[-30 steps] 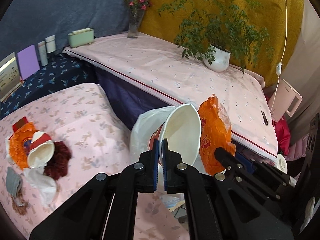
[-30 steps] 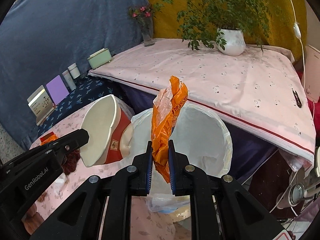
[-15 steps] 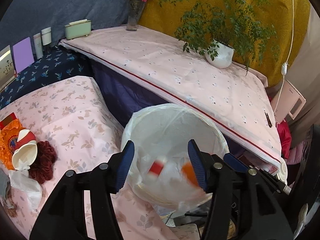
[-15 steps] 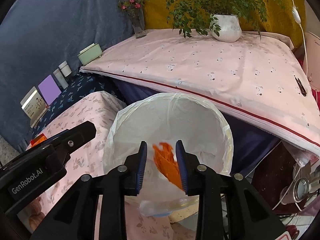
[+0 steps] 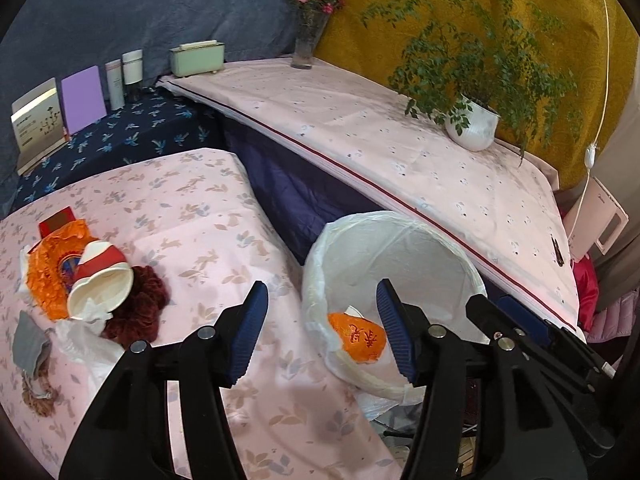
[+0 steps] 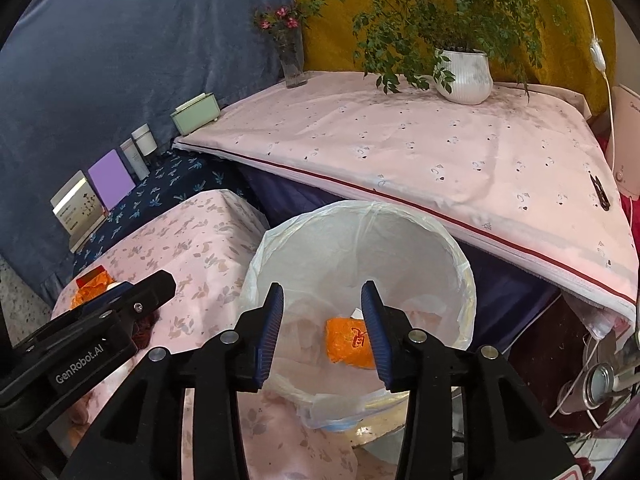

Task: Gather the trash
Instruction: 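Withdraw both tools from the bin back over the table, then grasp the white tissue with the right gripper while the left gripper grasps the brown scrunchie, then carry the tissue and scrunchie over the bin and release both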

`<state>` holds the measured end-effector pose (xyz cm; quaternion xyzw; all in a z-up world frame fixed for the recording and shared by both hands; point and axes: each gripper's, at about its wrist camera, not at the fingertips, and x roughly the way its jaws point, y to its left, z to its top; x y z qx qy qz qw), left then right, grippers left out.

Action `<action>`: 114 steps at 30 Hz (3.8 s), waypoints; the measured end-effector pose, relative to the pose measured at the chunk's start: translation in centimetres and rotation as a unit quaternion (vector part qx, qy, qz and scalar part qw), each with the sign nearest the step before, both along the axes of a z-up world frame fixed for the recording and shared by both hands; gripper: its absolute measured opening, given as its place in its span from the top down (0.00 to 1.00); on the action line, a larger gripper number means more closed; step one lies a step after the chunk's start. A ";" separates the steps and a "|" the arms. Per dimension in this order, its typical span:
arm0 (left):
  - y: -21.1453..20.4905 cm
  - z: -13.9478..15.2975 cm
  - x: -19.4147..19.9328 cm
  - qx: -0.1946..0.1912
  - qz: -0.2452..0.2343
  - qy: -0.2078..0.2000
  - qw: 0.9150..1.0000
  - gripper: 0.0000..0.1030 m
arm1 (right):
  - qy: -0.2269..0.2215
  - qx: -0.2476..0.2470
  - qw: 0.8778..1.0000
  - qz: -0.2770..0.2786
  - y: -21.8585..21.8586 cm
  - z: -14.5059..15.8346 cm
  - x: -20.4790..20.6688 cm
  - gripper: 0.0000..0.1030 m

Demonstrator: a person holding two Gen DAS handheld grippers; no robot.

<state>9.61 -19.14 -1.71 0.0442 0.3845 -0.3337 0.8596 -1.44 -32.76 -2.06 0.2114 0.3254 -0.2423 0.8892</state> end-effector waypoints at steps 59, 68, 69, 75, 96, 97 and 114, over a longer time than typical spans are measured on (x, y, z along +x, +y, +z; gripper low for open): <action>34.1 -10.3 5.5 0.059 0.314 0.095 0.943 0.29 | 0.067 0.002 0.968 0.240 24.7 -5.1 13.7 0.50; 33.5 -11.6 6.9 0.064 0.300 0.113 0.945 0.42 | 0.086 0.004 0.966 0.245 25.7 -7.2 16.1 0.50; 33.3 -11.6 7.0 0.067 0.299 0.110 0.946 0.44 | 0.088 0.004 0.965 0.245 25.8 -7.4 16.3 0.50; 32.4 -11.4 7.4 0.059 0.270 0.114 0.954 0.81 | 0.103 0.000 0.964 0.247 26.1 -8.7 17.0 0.55; 27.7 -4.9 2.5 0.033 0.219 0.049 0.974 0.91 | 0.018 0.001 0.969 0.247 23.5 -2.0 11.6 0.96; 27.3 -4.6 2.3 0.031 0.215 0.047 0.975 0.91 | 0.013 0.002 0.970 0.244 23.0 -1.5 11.1 0.96; 14.3 0.3 -1.8 0.025 0.095 -0.010 0.995 0.91 | -0.042 -0.006 0.990 0.135 12.1 2.2 3.1 0.96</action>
